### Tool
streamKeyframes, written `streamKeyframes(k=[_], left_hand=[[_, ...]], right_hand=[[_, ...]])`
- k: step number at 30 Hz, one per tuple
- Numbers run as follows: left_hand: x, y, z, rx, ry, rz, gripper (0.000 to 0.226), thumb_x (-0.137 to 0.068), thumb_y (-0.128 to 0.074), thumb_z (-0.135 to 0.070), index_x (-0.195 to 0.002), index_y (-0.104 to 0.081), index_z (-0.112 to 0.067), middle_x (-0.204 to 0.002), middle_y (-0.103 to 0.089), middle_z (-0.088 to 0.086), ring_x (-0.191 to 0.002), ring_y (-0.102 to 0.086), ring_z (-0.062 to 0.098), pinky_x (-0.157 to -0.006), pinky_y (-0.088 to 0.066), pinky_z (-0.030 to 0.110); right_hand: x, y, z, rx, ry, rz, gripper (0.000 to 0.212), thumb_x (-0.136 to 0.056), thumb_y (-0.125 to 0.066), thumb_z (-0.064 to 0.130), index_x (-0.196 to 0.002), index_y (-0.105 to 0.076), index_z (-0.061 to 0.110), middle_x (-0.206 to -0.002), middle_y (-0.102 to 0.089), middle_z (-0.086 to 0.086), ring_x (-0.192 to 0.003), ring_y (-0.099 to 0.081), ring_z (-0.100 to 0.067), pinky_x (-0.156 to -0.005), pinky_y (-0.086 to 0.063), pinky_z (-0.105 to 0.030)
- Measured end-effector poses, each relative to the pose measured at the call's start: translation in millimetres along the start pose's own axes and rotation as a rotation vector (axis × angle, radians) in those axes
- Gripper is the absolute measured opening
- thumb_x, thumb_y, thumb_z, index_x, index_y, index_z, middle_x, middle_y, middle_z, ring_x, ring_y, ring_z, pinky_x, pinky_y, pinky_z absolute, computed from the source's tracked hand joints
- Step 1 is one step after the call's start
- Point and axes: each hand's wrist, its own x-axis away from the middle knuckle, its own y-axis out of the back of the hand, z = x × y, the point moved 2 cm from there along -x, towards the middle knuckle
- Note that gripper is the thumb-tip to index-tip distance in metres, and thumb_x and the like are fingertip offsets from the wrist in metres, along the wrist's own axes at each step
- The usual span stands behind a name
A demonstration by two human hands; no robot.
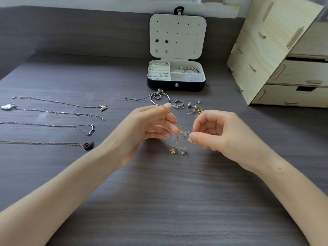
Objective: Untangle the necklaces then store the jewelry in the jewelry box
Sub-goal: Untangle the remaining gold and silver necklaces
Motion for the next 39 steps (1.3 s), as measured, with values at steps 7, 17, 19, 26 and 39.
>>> streamKeyframes(k=[7, 17, 19, 26, 39], left_hand=[[2, -2, 0, 0.119, 0.069, 0.013, 0.033, -0.075, -0.059, -0.040, -0.088, -0.061, -0.010, -0.077, -0.068, 0.008, -0.061, -0.061, 0.020, -0.049, -0.046, 0.022], [3, -3, 1, -0.036, 0.100, -0.060, 0.041, -0.084, -0.045, -0.051, -0.087, -0.060, -0.013, -0.087, -0.074, 0.008, -0.048, -0.057, 0.020, -0.038, -0.019, 0.022], [3, -4, 0, -0.045, 0.097, -0.053, 0.045, -0.079, -0.044, -0.056, -0.085, -0.059, -0.014, -0.087, -0.074, 0.010, -0.047, -0.057, 0.020, -0.038, -0.017, 0.023], [0, -7, 1, -0.097, 0.078, -0.055, 0.056, -0.074, -0.040, -0.063, -0.089, -0.061, -0.013, -0.087, -0.073, 0.010, -0.049, -0.059, 0.023, -0.036, -0.017, 0.020], [-19, -8, 3, -0.052, 0.085, -0.191, 0.037, -0.093, -0.046, -0.046, -0.083, -0.060, -0.013, -0.086, -0.075, 0.005, -0.046, -0.062, 0.020, -0.033, -0.014, 0.017]], right_hand=[[2, 2, 0, -0.024, -0.038, 0.061, 0.010, -0.077, -0.071, 0.002, -0.076, -0.065, 0.009, -0.064, -0.063, 0.006, -0.056, -0.055, -0.001, -0.049, -0.038, -0.007], [-1, 4, -4, 0.007, -0.030, 0.030, 0.008, -0.083, -0.065, 0.006, -0.076, -0.062, 0.008, -0.074, -0.067, -0.007, -0.064, -0.059, -0.009, -0.061, -0.052, -0.025], [-2, 4, -5, -0.033, -0.027, 0.018, 0.008, -0.086, -0.061, 0.004, -0.078, -0.060, 0.006, -0.083, -0.069, -0.016, -0.071, -0.063, -0.015, -0.066, -0.055, -0.029], [-8, 3, -15, -0.014, 0.007, -0.054, 0.009, -0.091, -0.056, 0.006, -0.083, -0.056, 0.009, -0.075, -0.069, -0.002, -0.074, -0.068, -0.018, -0.060, -0.054, -0.029], [-22, -3, -29, 0.658, 0.182, -0.252, 0.007, -0.084, -0.066, 0.022, -0.088, -0.060, 0.021, -0.075, -0.058, 0.012, -0.068, -0.050, -0.004, -0.064, -0.036, -0.016]])
